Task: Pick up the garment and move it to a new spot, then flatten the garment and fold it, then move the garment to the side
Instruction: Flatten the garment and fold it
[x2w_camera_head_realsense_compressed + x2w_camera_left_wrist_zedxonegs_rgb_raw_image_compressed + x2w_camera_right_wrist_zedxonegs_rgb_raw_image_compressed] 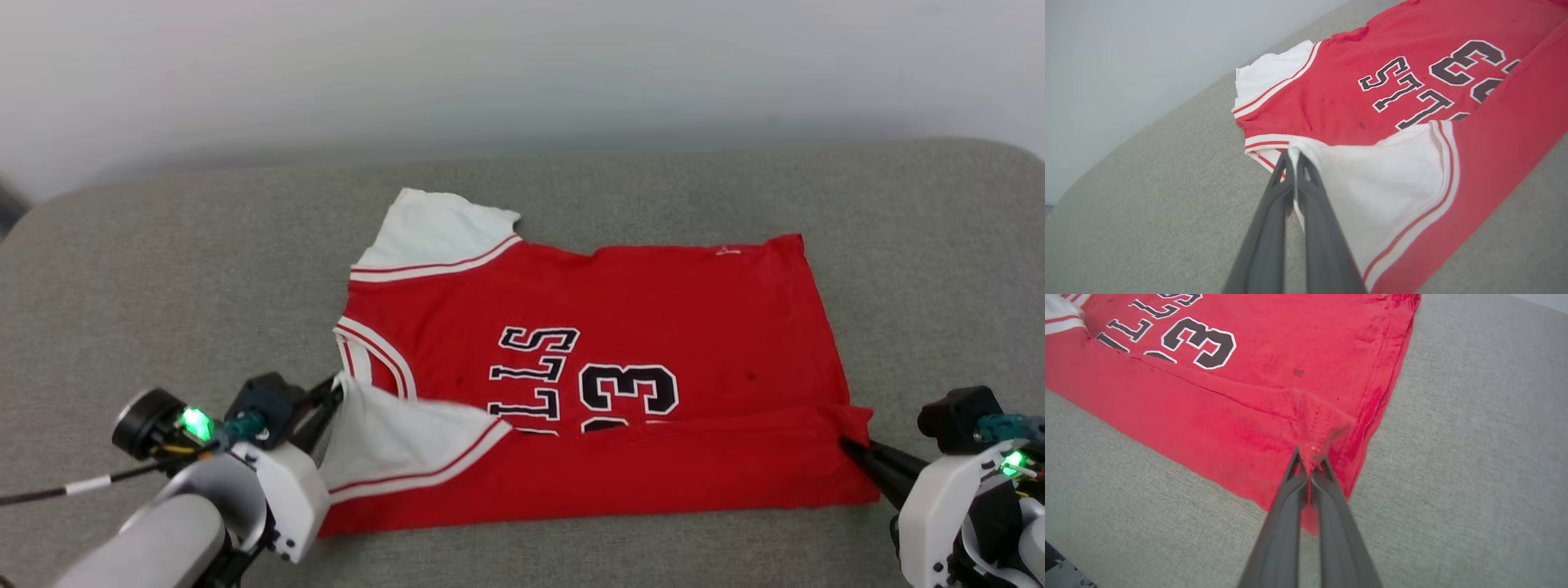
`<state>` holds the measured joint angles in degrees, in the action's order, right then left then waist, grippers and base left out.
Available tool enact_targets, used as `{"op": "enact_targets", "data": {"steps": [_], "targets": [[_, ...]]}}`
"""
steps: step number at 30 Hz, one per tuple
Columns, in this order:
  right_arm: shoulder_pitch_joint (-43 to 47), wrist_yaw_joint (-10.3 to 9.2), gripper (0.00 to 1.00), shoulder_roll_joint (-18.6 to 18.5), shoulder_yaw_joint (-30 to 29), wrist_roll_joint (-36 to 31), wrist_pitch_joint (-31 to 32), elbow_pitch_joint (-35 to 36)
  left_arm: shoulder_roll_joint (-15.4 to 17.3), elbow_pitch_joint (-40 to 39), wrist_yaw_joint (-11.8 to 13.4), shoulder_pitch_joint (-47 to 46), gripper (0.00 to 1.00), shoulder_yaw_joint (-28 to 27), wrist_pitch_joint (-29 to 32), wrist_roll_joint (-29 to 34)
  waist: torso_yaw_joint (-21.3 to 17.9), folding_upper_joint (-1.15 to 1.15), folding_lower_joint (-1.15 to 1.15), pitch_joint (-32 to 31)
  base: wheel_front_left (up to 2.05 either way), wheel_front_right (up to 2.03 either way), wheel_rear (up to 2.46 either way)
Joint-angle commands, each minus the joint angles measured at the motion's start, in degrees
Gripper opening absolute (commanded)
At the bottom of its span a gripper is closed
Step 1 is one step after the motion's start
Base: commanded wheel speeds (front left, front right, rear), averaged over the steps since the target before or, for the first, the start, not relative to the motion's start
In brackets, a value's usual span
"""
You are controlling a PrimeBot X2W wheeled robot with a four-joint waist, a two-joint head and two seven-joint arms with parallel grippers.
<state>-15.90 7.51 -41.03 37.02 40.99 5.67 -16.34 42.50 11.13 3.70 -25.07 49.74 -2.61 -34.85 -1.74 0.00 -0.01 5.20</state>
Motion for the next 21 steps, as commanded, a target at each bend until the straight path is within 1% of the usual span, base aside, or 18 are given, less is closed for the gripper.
{"op": "enact_targets", "data": {"steps": [1, 6, 11, 17, 21], "targets": [[-0.87, -0.04, 0.00, 0.59, -0.17, -0.14, 0.22, -0.19, -0.50, 0.85, -0.33, -1.16, 0.00, -0.07, -0.06, 0.31, -0.95, 0.00, 0.01, 1.78, 0.00, 0.00, 0.00], [-3.36, -0.04, 0.00, 1.48, -0.47, -0.42, 0.97, -1.93, -1.91, 6.00, -2.22, -5.81, 0.00, -0.32, -0.36, 0.97, -1.43, 0.00, 0.01, 4.70, 0.00, 0.00, 0.00], [-6.26, -0.04, 0.00, 2.41, 0.12, -0.65, 1.48, -4.70, -3.52, 11.97, -3.97, -9.59, 0.00, 0.89, -0.31, 2.68, -1.78, 0.00, 0.01, 7.66, 0.00, 0.00, 0.00], [-8.95, -0.04, 0.00, 3.93, 2.79, -0.68, 1.90, -7.45, -6.61, 19.19, -6.21, -11.95, 0.00, 1.91, -0.84, 2.25, -1.86, 0.00, 0.01, 10.51, 0.00, 0.00, 0.00], [-9.37, -0.04, 0.00, 4.64, 4.66, -0.55, 1.17, -8.83, -8.20, 23.91, -7.39, -12.40, 0.00, 2.69, -2.03, 2.30, -1.69, 0.00, 0.01, 11.04, 0.00, 0.00, 0.00]]}}
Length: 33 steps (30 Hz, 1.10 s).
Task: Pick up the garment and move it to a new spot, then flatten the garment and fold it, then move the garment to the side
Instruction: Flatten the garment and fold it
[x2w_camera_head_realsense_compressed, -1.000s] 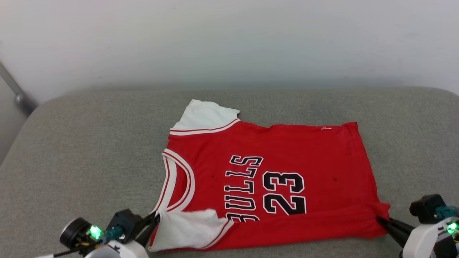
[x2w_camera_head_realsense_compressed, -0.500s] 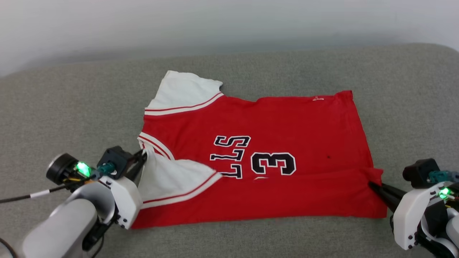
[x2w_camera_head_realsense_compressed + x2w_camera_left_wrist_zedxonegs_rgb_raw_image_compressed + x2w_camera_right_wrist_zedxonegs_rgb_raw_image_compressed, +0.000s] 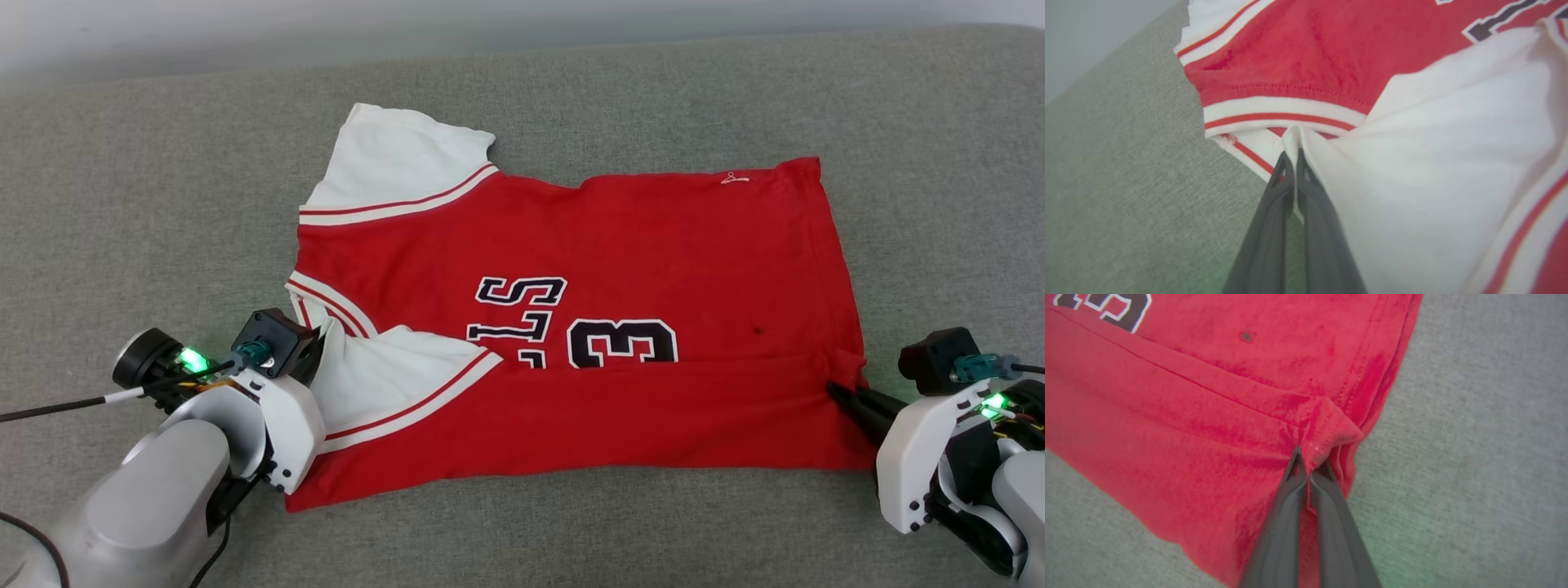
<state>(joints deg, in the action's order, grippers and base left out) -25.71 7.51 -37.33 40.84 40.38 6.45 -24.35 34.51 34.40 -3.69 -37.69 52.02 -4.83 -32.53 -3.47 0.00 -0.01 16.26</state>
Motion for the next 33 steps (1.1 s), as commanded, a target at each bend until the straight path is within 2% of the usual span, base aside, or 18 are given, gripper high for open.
{"op": "enact_targets", "data": {"steps": [1, 3, 4, 5, 6, 12, 16, 20, 24, 25, 30, 33], "targets": [[0.45, -0.04, 0.00, 1.02, 1.24, 0.20, 0.20, -1.11, -0.55, 1.73, -0.28, 0.13, 0.00, 0.65, -0.13, 0.01, 0.09, 0.00, 0.01, -0.17, 0.00, 0.00, 0.00], [0.58, -0.04, 0.00, 1.07, 1.75, 0.45, -0.23, -1.58, -1.49, 3.96, -0.91, 0.09, 0.00, 1.00, -0.55, -0.49, 0.30, 0.00, 0.01, -0.88, 0.00, 0.00, 0.00], [0.76, -0.03, 0.35, 0.98, 1.88, 0.39, -0.61, -1.60, -2.00, 4.84, -1.19, 0.20, 0.13, 1.09, -0.80, -0.61, 0.40, 0.00, 0.01, -1.43, 0.00, 0.00, 0.00], [1.03, -0.03, 0.78, 0.83, 1.83, 0.38, -1.12, -1.63, -2.36, 5.62, -1.38, 0.23, 0.53, 1.15, -1.02, -0.83, 0.57, 0.00, 0.01, -2.07, 0.00, 0.00, 0.00], [1.34, -0.03, 1.00, 0.69, 1.58, 0.31, -1.77, -1.61, -2.40, 6.26, -1.41, 0.13, 1.00, 1.15, -1.46, -0.71, 0.74, 0.00, 0.01, -2.79, 0.00, 0.00, 0.00], [3.20, -0.04, 1.00, -0.19, 0.12, -0.81, -4.16, -0.70, -1.50, 7.06, -1.73, -1.94, 1.00, -0.13, -3.48, -1.98, 2.06, 0.00, 0.01, -7.29, 0.00, 0.00, 0.00], [4.98, -0.04, 1.00, -0.35, -1.00, -1.80, -4.72, 0.23, -0.13, 4.88, -2.65, -3.39, 1.00, -0.13, 0.43, -3.70, 3.06, 0.00, 0.01, -9.81, 0.00, 0.00, 0.00], [6.18, -0.04, 1.00, 0.21, -2.19, -2.78, -4.33, 1.01, 1.49, 0.49, -3.27, -5.28, 1.00, 1.02, 10.52, -6.46, 3.71, 0.00, 0.01, -11.36, 0.00, 0.00, 0.00], [6.51, -0.04, 1.00, 0.85, -2.99, -3.80, -3.66, 1.84, 3.31, -5.18, -3.63, -7.12, 1.00, 2.96, 25.87, -12.55, 3.96, 0.00, 0.01, -11.73, 0.00, 0.00, 0.00], [6.51, -0.04, 1.00, 0.85, -2.99, -3.80, -3.66, 1.84, 3.31, -5.18, -3.63, -7.12, 1.00, 2.96, 25.87, -12.55, 3.96, 0.00, 0.01, -11.73, 0.00, 0.00, 0.00], [6.20, -0.04, 1.00, 1.84, -3.59, -5.05, -2.91, 2.58, 5.70, -12.20, -3.67, -9.11, 1.00, 6.29, 41.80, -18.85, 3.72, 0.00, 0.01, -11.30, 0.00, 0.00, 0.00], [5.72, -0.04, 1.00, 2.58, -3.55, -5.60, -2.58, 2.79, 6.38, -14.51, -3.65, -10.14, 1.00, 7.36, 49.19, -22.33, 3.29, 0.00, 0.01, -10.82, 0.00, 0.00, 0.00]]}}
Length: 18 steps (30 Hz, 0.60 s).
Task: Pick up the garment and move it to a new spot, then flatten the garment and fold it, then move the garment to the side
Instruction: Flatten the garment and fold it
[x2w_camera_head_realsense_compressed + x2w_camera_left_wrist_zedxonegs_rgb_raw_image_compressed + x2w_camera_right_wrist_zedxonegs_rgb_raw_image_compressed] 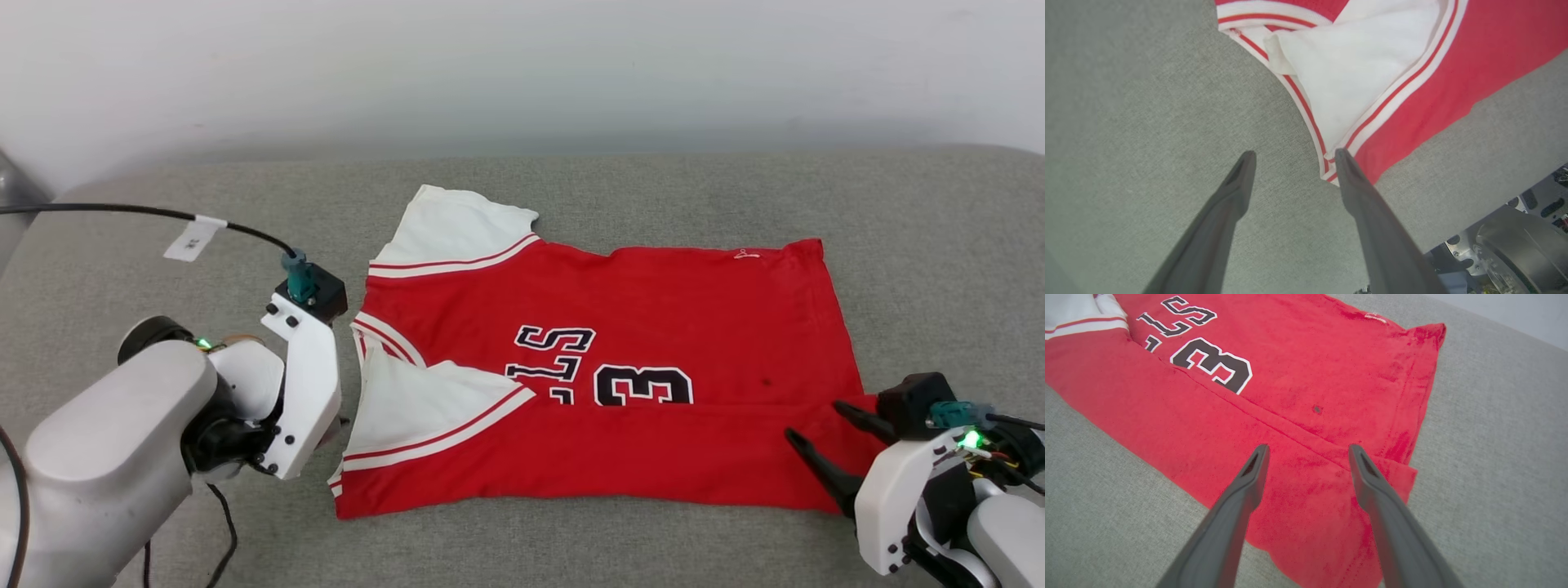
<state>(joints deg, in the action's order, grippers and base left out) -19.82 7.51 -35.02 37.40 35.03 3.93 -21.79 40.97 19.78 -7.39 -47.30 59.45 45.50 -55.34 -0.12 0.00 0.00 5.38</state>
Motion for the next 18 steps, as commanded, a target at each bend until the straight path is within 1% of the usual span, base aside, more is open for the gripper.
{"op": "enact_targets", "data": {"steps": [1, 5, 8, 13, 18], "targets": [[-0.34, -0.04, 1.00, 0.41, -0.06, -0.42, -0.07, 0.26, -0.14, -0.47, 0.05, -0.36, 1.00, 0.47, 0.95, -0.50, -0.27, 0.00, 0.00, 0.23, 0.00, 0.00, 0.00], [-1.32, -0.04, 1.00, 1.22, 0.46, -0.85, 0.08, 0.25, 0.15, -1.11, 0.12, -0.41, 1.00, 2.09, 6.68, -2.13, -1.21, 0.00, 0.00, 0.97, 0.00, 0.00, 0.00], [-1.70, -0.04, 1.00, 1.63, 0.90, -0.83, 0.02, 0.23, -0.48, -0.71, 0.67, 0.54, 1.00, 2.82, 8.25, -2.58, -2.04, 0.00, 0.00, 1.65, 0.00, 0.00, 0.00], [-3.14, -0.04, 1.00, 1.81, 1.45, -0.83, -0.25, 0.06, -1.01, 0.80, 0.78, 1.74, 1.00, 4.67, 9.39, -1.56, -3.29, 0.00, 0.00, 3.01, 0.00, 0.00, 0.00], [-4.21, -0.04, 1.00, 1.90, 1.97, -0.71, -0.49, -0.29, -2.34, 3.19, 0.87, 3.37, 1.00, 5.33, 7.59, -1.63, -4.23, 0.00, 0.00, 4.11, 0.00, 0.00, 0.00]]}}
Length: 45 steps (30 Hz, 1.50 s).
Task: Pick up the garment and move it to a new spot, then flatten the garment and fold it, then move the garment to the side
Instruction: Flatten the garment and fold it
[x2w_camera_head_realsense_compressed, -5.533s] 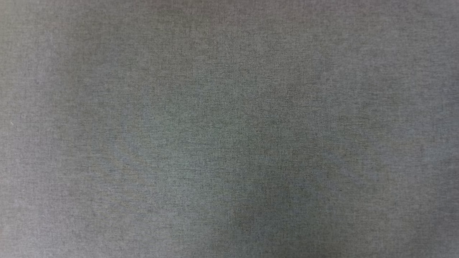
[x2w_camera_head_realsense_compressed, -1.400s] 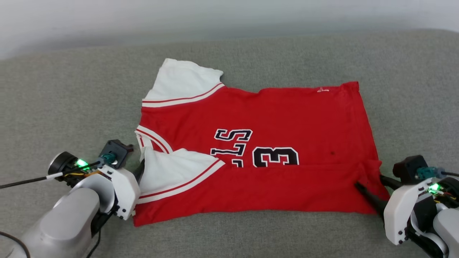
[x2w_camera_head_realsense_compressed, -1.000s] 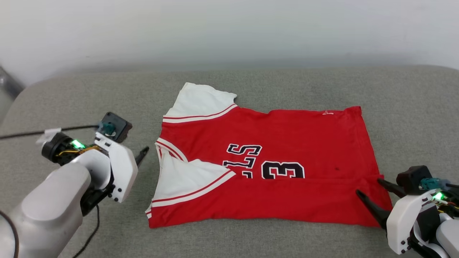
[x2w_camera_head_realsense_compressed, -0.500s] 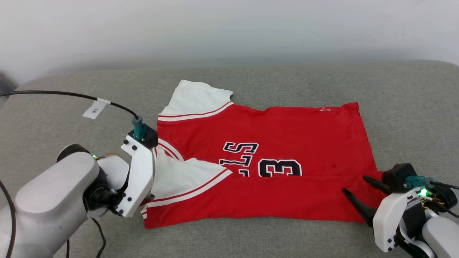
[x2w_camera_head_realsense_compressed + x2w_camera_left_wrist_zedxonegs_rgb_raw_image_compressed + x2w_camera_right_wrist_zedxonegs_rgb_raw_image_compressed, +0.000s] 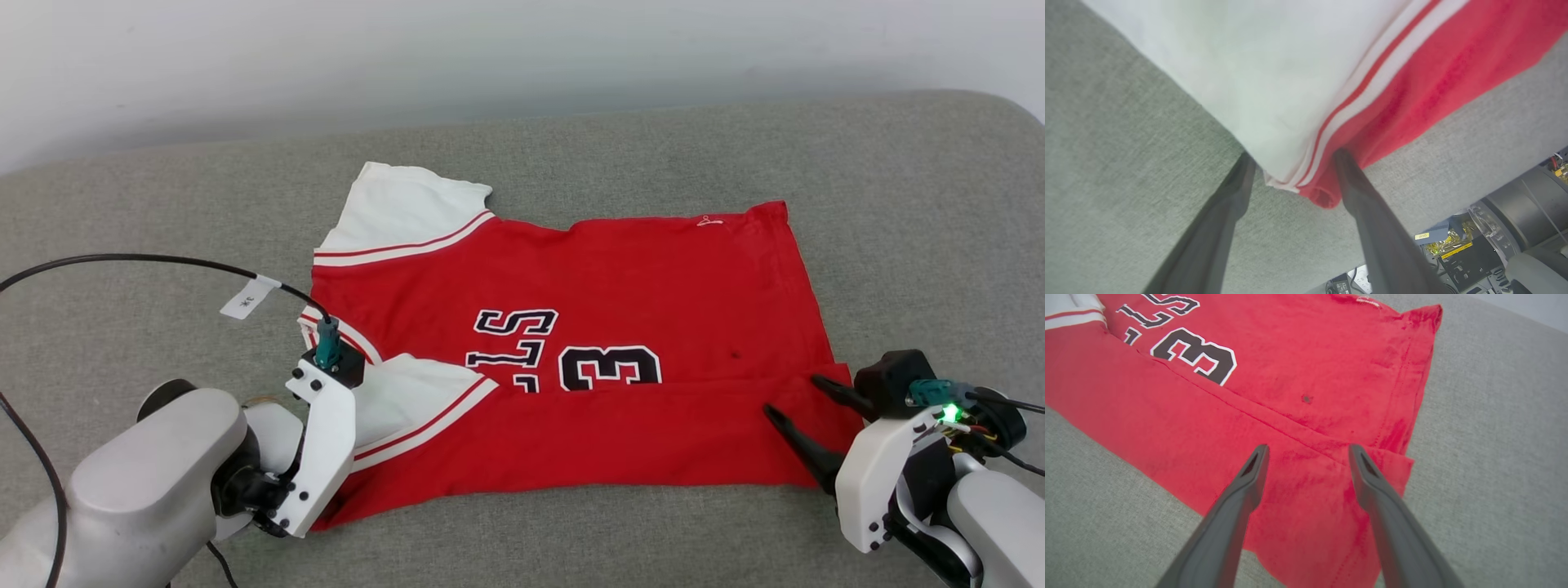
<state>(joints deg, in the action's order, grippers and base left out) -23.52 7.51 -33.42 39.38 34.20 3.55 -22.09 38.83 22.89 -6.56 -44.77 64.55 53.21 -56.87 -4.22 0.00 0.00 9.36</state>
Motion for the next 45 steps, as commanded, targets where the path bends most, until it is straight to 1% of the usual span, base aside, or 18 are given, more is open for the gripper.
{"op": "enact_targets", "data": {"steps": [1, 3, 4, 5, 6, 10, 12, 15, 18, 22, 24, 27, 30, 34, 39, 42, 45], "targets": [[-0.75, -0.04, 1.00, 0.30, 0.13, 0.21, -0.19, -0.04, -0.58, 0.55, -0.03, 1.35, 1.00, 0.67, -0.48, 0.13, -0.26, 0.00, 0.00, 0.26, 0.00, 0.00, 0.00], [-1.21, -0.04, 1.00, 0.07, 0.32, 0.42, -0.17, -0.04, -1.06, 1.43, -0.27, 2.25, 1.00, 1.42, -0.50, -0.12, -0.44, 0.00, 0.00, 0.42, 0.00, 0.00, 0.00], [-1.43, -0.04, 1.00, -0.19, 0.35, 0.46, -0.01, 0.01, -1.25, 1.76, -0.38, 2.54, 0.67, 1.74, -0.59, -0.25, -0.51, 0.00, 0.00, 0.43, 0.00, 0.00, 0.00], [-1.63, -0.04, 1.00, -0.45, 0.41, 0.43, 0.13, 0.14, -1.37, 2.04, -0.37, 2.60, 0.04, 1.97, -0.91, -0.22, -0.55, 0.00, 0.00, 0.37, 0.00, 0.00, 0.00], [-1.76, -0.04, 1.00, -0.67, 0.46, 0.56, 0.31, 0.35, -1.56, 2.21, -0.49, 2.75, 0.00, 2.18, -1.05, -0.44, -0.53, 0.00, 0.00, 0.20, 0.00, 0.00, 0.00], [-3.48, -0.04, 1.00, -2.59, 0.64, 0.12, 1.75, 1.21, -1.88, 2.03, -0.79, 2.82, 0.00, 2.37, -2.46, -1.53, -0.27, 0.00, 0.00, -1.08, 0.00, 0.00, 0.00], [-4.32, -0.03, 1.00, -3.83, 1.37, 0.69, 3.75, 2.28, -1.64, 1.50, -0.90, 2.53, 0.00, 3.09, -3.33, -1.19, 0.01, 0.00, 0.00, -1.90, 0.00, 0.00, 0.00], [-6.41, -0.04, 1.00, -7.35, 2.78, 1.53, 7.90, 4.48, -1.28, -0.08, -0.92, 1.66, 0.00, 4.34, -4.10, -1.35, 0.68, 0.00, 0.00, -2.92, 0.00, 0.00, 0.00], [-8.47, -0.04, 1.00, -11.10, 4.69, 2.97, 13.67, 6.95, -0.59, -1.67, -0.81, 0.33, 0.00, 5.14, -4.79, -2.02, 1.44, 0.00, 0.00, -3.66, 0.00, 0.00, 0.00], [-10.53, -0.04, 1.00, -15.04, 7.19, 6.03, 24.06, 10.26, -0.31, -2.82, -0.82, -0.32, 0.00, 6.24, -5.51, -2.55, 2.02, 0.00, 0.00, -4.10, 0.00, 0.00, 0.00], [-11.34, -0.04, 1.00, -16.39, 8.37, 7.74, 28.84, 11.07, -0.12, -3.21, -0.83, -0.70, 0.00, 6.66, -5.85, -2.69, 2.24, 0.00, 0.00, -4.02, 0.00, 0.00, 0.00], [-11.63, -0.04, 1.00, -17.35, 10.45, 9.55, 34.64, 11.42, 0.13, -3.70, -0.83, -1.61, 0.00, 7.08, -6.28, -2.74, 2.70, 0.00, 0.00, -3.46, 0.00, 0.00, 0.00], [-11.55, -0.04, 1.00, -16.63, 11.75, 10.84, 37.84, 10.37, 0.25, -4.00, -0.83, -2.35, 0.00, 7.57, -6.75, -2.69, 3.14, 0.00, 0.00, -2.48, 0.00, 0.00, 0.00], [-10.27, -0.04, 1.00, -14.43, 13.03, 11.44, 39.33, 7.60, -0.07, -4.66, -0.83, -3.90, 0.00, 7.90, -7.10, -2.53, 4.01, 0.00, 0.00, -0.86, 0.00, 0.00, 0.00], [-9.53, -0.04, 1.00, -11.21, 14.62, 11.09, 38.00, 2.93, -0.14, -5.34, -0.82, -5.48, 0.00, 8.25, -7.44, -2.19, 4.83, 0.00, 0.00, 1.16, 0.00, 0.00, 0.00], [-8.82, -0.03, 1.00, -8.87, 17.07, 11.44, 37.20, 0.53, -0.12, -5.39, -0.82, -6.26, 0.00, 8.37, -7.78, -2.16, 5.14, 0.00, 0.00, 1.93, 0.00, 0.00, 0.00], [-8.16, 0.04, 1.00, -7.11, 19.17, 13.02, 35.99, -0.41, 0.05, -5.21, -0.80, -6.28, 0.00, 8.52, -8.25, -2.32, 5.27, 0.00, 0.00, 2.29, 0.00, 0.00, 0.00]]}}
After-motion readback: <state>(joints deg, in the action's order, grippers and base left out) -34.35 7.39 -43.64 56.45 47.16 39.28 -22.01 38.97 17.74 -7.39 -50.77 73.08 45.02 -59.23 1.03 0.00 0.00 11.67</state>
